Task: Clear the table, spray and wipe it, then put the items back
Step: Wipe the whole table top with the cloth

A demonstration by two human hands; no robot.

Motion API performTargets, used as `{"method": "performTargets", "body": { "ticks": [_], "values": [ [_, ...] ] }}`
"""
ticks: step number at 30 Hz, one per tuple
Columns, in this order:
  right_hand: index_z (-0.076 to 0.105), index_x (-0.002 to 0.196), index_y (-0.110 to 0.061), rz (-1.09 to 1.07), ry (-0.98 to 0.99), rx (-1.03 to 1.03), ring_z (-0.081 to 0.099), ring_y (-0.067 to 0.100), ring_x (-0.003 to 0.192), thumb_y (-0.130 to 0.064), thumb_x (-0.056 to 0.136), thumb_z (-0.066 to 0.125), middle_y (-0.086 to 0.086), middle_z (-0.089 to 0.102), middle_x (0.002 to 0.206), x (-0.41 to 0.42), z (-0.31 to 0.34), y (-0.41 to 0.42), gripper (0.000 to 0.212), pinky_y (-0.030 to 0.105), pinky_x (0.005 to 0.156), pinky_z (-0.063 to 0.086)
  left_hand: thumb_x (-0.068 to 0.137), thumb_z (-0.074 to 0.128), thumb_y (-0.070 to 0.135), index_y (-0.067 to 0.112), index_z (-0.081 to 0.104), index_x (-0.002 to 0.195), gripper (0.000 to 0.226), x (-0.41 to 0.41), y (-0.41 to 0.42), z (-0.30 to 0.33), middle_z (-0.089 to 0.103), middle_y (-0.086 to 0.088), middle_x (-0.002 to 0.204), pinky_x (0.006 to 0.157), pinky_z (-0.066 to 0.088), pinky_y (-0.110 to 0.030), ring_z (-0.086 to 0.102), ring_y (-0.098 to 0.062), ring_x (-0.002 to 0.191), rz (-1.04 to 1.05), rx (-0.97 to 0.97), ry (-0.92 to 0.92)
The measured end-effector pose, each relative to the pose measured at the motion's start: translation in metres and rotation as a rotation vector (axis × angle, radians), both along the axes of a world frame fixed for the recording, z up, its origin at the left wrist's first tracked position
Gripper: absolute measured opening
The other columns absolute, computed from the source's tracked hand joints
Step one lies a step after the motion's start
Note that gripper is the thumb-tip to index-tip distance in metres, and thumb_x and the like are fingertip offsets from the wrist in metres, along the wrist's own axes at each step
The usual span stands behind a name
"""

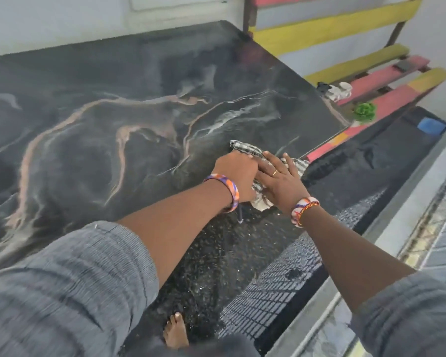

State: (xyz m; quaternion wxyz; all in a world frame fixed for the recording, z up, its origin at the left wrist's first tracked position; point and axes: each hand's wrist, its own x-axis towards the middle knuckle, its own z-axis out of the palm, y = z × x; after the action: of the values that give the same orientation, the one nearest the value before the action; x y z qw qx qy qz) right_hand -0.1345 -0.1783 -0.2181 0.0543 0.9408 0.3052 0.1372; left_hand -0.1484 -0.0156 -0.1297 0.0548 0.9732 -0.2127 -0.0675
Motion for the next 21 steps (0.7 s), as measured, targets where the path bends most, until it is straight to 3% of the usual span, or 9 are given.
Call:
{"method": "performTargets", "body": {
  "ticks": [5,9,18,21],
  "values": [
    [0.039,0.127,-0.026,-0.061,-0.009,0.03,0.046,0.032,0.124,-0.006,0.05,0.085,-0.006,0.034,0.136,0.035,-0.007,-0.047,0.092,0.068,0.094,0.032,0.078,0.062,0.033,0.011,0.06,0.108,0.037,0.043,-0.047,-0.005,0.065,-0.009,0.109,0.081,0.053,-0.037,0.058,-0.028,0.11,-0.04,-0.037,0.023],
    [0.039,0.125,-0.026,-0.091,-0.045,0.071,0.032,0.028,0.125,-0.005,0.051,0.085,-0.006,0.034,0.134,0.069,-0.013,-0.089,0.089,0.068,0.096,0.027,0.077,0.063,0.033,0.011,0.059,0.11,0.04,0.079,-0.089,-0.007,0.064,-0.008,0.11,0.079,0.053,-0.037,0.056,-0.028,0.112,-0.06,-0.068,0.019],
    [0.041,0.124,-0.024,-0.102,-0.1,0.174,0.033,0.029,0.123,-0.007,0.054,0.083,-0.003,0.036,0.131,0.161,-0.026,-0.21,0.084,0.064,0.099,0.019,0.074,0.066,0.034,0.012,0.056,0.115,0.047,0.17,-0.218,-0.007,0.062,-0.008,0.113,0.081,0.052,-0.037,0.054,-0.028,0.113,-0.033,-0.054,0.018],
    [0.041,0.126,-0.023,-0.024,-0.051,0.228,0.043,0.037,0.123,-0.012,0.07,0.068,0.001,0.039,0.133,0.185,-0.025,-0.239,0.063,0.063,0.096,0.041,0.073,0.066,0.035,0.013,0.054,0.116,0.05,0.192,-0.249,-0.01,0.062,-0.008,0.114,0.084,0.051,-0.038,0.053,-0.028,0.114,-0.004,-0.066,0.02]
  ]
}}
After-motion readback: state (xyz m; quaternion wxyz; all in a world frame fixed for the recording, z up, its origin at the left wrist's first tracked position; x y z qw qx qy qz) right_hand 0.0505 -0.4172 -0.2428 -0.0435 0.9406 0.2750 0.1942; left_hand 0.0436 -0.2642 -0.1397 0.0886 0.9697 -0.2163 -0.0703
